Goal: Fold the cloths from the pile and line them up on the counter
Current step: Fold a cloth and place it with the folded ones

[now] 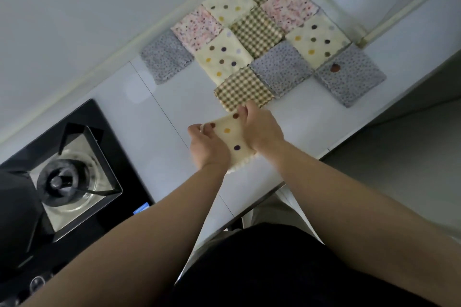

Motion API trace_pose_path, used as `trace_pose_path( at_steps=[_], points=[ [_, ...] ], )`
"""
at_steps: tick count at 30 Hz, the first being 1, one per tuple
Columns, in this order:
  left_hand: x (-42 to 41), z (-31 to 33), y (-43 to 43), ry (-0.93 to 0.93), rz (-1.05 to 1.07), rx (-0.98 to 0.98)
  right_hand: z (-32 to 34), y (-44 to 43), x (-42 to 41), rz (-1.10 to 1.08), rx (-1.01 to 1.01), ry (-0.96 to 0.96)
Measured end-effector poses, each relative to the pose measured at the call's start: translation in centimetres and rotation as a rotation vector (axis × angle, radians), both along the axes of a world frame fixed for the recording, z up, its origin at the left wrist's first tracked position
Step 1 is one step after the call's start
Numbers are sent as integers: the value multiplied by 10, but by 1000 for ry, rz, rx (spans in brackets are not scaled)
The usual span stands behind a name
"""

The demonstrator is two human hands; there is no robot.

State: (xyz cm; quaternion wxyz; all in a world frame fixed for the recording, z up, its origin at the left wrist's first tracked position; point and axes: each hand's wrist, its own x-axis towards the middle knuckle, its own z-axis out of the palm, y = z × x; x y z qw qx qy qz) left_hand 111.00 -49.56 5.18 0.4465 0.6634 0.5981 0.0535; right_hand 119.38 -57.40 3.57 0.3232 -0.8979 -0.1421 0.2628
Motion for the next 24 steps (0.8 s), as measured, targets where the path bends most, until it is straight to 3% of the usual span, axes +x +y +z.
trace_pose_path(
  at_steps=[4,7,11,15,18,24],
  points=[
    [-7,3,29,-43,73,66,3,33,-4,84,64,-55],
    [-16,1,49,52,55,46,4,47,-7,110,86,-180],
    [-45,-6,59,380,-312,121,-10,47,-13,250,20,-550],
    [-75,-7,58,464,-764,469,-18,40,-35,527,35,-572],
    [-84,-12,56,432,-1079,508,-26,37,-51,715,-15,-550],
    [-62,-25,79,385,-1029,452,-25,51,-41,756,-255,-571]
  ],
)
